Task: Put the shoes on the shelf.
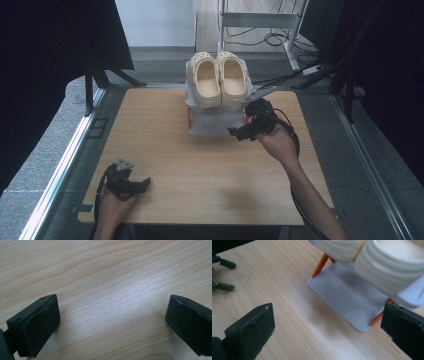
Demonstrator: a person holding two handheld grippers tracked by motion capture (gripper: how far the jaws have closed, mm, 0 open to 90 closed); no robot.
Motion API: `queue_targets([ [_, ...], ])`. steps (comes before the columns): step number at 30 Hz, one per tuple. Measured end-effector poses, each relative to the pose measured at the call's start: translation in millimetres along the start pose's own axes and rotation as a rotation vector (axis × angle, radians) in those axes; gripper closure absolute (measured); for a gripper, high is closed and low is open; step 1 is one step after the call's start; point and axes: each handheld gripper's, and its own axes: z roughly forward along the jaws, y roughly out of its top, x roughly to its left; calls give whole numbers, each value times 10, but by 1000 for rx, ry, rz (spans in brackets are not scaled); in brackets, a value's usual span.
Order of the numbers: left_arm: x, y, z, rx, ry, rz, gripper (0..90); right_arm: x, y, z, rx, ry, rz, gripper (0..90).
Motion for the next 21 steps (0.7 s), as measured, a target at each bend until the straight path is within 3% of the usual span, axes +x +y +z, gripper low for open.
queue_targets([
  [14, -4, 1, -1, 3, 2, -3, 0, -58, -615, -264, 3, -44, 32, 0],
  [21, 0, 3, -4, 6, 0, 0, 0, -52, -941, -266, -8, -36, 72, 0],
])
